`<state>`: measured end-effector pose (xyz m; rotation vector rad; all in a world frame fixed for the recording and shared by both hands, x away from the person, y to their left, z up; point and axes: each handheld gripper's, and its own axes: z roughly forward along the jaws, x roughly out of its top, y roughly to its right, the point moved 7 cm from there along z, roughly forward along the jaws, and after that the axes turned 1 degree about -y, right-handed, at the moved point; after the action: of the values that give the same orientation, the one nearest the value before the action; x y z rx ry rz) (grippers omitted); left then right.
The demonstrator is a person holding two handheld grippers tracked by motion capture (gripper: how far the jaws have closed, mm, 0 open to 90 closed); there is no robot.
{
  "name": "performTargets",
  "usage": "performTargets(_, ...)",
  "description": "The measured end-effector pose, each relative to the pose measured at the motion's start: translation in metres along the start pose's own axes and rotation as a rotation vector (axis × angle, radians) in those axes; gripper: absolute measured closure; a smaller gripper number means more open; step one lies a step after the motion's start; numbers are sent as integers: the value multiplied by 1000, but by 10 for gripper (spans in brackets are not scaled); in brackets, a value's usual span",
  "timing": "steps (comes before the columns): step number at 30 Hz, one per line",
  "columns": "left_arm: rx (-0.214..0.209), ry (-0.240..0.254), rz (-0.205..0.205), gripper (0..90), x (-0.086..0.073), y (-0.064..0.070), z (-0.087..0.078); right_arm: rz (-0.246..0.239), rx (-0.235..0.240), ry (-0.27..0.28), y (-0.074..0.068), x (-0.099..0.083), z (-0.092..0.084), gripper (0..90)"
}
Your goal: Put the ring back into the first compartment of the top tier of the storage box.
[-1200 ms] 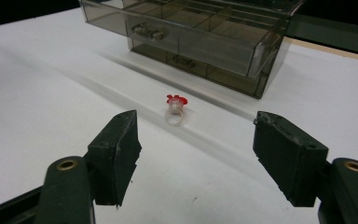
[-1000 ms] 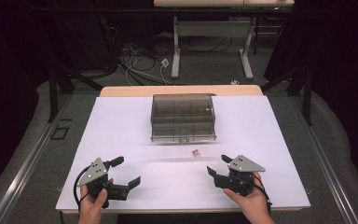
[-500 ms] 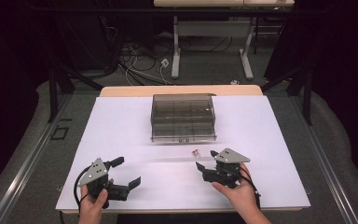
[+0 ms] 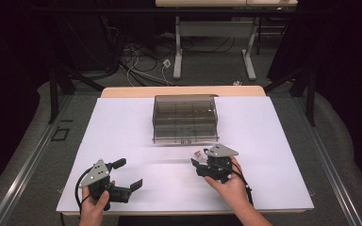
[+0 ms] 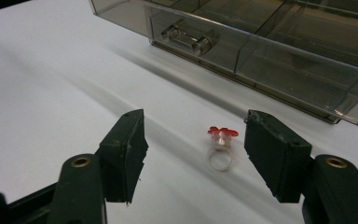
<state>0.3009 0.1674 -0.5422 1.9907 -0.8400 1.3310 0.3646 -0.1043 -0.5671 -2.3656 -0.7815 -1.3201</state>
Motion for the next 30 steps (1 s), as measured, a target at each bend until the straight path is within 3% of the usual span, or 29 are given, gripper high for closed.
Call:
performTargets(10, -2, 1, -2, 3, 0, 1, 0, 11, -45, -34, 2, -1, 13, 419)
performTargets(11, -3, 1, 0, 3, 0, 0, 0, 19, -48, -63, 3, -2, 15, 438)
performTargets(30, -6, -1, 2, 3, 0, 1, 1, 56, -96, -82, 13, -6, 38, 472)
